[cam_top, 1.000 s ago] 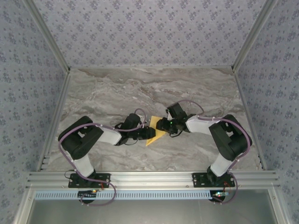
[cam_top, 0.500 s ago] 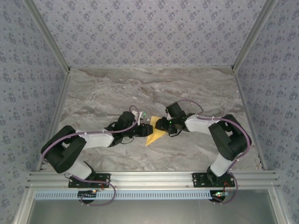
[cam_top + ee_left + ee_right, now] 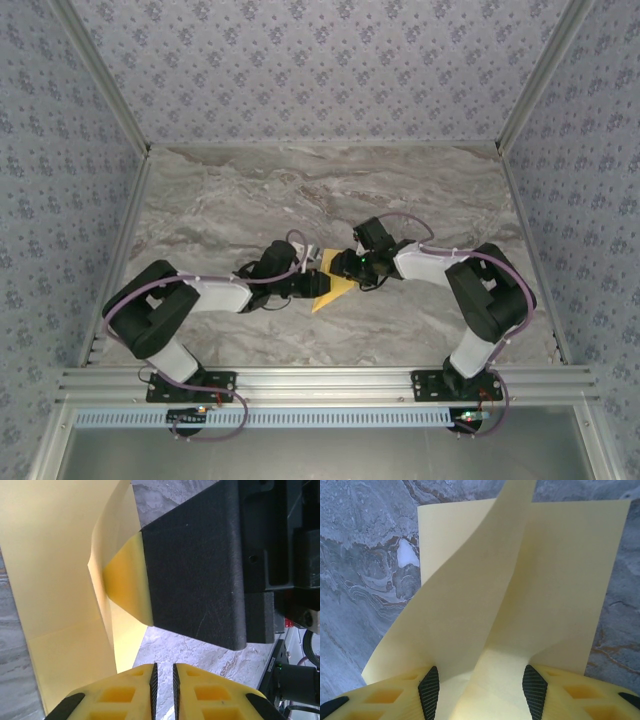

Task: Fold a paper plane with a square sheet of paper (pick it up from the middle)

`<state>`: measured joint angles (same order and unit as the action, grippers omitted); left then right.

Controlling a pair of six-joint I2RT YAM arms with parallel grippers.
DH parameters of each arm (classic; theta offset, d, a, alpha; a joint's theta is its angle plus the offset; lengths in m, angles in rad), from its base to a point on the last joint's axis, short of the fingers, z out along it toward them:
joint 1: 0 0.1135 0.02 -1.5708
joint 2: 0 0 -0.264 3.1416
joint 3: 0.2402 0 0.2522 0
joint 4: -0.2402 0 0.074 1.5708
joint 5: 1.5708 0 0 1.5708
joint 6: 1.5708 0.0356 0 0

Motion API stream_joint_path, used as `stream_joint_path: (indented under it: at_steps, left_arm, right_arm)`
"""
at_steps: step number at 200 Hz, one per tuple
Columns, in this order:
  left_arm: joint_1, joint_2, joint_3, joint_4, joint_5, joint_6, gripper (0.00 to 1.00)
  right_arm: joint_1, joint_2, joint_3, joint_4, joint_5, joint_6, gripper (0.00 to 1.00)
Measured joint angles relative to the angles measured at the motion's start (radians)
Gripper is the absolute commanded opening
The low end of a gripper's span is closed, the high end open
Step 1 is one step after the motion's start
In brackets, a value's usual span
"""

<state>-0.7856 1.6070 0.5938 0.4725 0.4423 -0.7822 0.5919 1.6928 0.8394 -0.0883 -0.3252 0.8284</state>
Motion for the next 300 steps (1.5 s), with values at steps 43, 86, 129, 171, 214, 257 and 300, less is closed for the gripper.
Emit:
stream_joint_path:
  at_steps: [43, 86, 129, 171, 214, 257, 300]
  left_arm:
    - [0.000, 0.009, 0.021, -0.022, -0.013, 0.015, 0.20]
    - [0.000, 0.045, 0.063, -0.084, -0.042, 0.017, 0.17]
    - [0.000, 0.050, 0.082, -0.134, -0.074, 0.031, 0.15]
    - [0.000, 0.053, 0.084, -0.165, -0.095, 0.038, 0.14]
    - [0.000, 0.078, 0.098, -0.179, -0.111, 0.041, 0.13]
    - [0.000, 0.084, 0.109, -0.194, -0.123, 0.047, 0.13]
    - [0.000, 0.084, 0.117, -0.212, -0.135, 0.054, 0.12]
  right_arm:
    - [0.000, 0.003, 0.009, -0.014, 0.001, 0.007, 0.54]
    - [0.000, 0.006, 0.012, -0.024, 0.008, 0.014, 0.51]
    - [0.000, 0.015, 0.026, -0.045, 0.013, 0.016, 0.49]
    - [0.000, 0.026, 0.040, -0.066, 0.017, 0.018, 0.48]
    - [0.000, 0.038, 0.059, -0.091, 0.019, 0.018, 0.47]
    - [0.001, 0.049, 0.077, -0.119, 0.028, 0.020, 0.44]
    - [0.006, 0.063, 0.098, -0.153, 0.045, 0.021, 0.40]
